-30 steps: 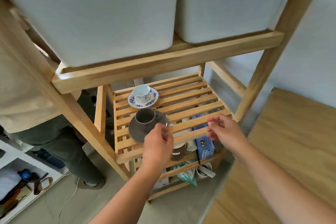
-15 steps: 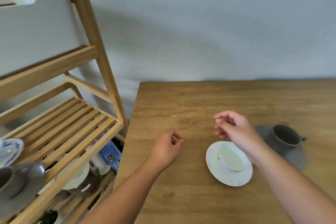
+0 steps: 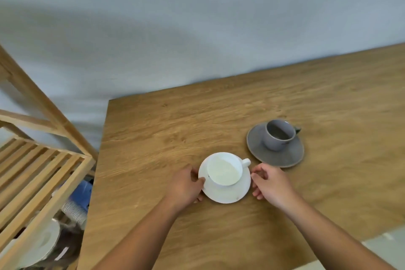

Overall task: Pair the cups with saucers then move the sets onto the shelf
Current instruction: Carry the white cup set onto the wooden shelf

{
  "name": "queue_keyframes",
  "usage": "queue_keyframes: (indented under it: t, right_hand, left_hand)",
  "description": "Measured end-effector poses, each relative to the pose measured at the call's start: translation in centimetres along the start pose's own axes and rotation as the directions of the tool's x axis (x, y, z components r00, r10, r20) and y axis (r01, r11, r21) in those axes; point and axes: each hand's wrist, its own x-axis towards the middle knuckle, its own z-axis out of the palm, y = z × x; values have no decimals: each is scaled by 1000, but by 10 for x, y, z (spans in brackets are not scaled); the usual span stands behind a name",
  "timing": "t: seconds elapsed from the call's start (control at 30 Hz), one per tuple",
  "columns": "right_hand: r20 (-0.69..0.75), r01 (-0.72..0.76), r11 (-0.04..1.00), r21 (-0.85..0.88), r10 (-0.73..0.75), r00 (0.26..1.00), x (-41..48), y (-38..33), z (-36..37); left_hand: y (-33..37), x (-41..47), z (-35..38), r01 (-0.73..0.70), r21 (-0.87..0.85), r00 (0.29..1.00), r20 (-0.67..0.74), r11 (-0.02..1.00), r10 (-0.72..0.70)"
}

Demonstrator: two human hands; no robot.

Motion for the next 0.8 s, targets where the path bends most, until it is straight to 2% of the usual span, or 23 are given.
queue_keyframes:
  t: [0.13, 0.3, 0.5, 0.63, 0.8]
  right_hand:
    - [70, 12, 999, 33, -14, 997, 10, -4, 6]
    - [111, 55, 998, 41, -59, 992, 12, -16, 13]
    - [193, 150, 983, 109, -169, 967, 14, -63, 40]
    - [300, 205, 968, 143, -240, 923, 13, -103, 82]
    - [467, 268, 949, 168, -315, 826, 4, -152, 153]
  left_hand:
    - [-1, -2, 8, 31, -139, 999, -35, 990, -36]
    - [-6, -4, -1, 51, -223, 995, -74, 974, -69]
    - [-18, -21, -47, 20, -321, 969, -228, 947, -98]
    - [-38, -43, -91, 20, -347, 916, -369, 938, -155]
    - [-79, -75, -146, 87, -378, 797, -529, 922, -291]
